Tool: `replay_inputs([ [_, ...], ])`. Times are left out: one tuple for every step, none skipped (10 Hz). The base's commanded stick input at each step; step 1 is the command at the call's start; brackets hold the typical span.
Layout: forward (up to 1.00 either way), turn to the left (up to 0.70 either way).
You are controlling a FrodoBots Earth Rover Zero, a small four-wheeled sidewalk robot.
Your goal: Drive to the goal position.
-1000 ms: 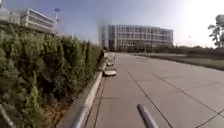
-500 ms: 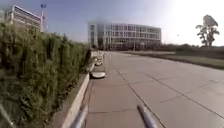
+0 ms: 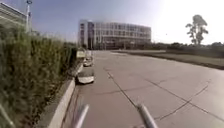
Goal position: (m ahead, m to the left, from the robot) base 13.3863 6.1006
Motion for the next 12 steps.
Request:
replay_inputs([
  [0.00, -0.45],
  [0.00, -0.45],
  [0.00, -0.45],
  [0.24, -0.39],
  [0.70, -0.27],
  [0.70, -0.27],
  [0.70, -0.27],
  [0.70, -0.27],
  [0.70, -0.27],
  [0.11, -0.42],
  [0.00, -0.45],
  [0.70, 0.00],
])
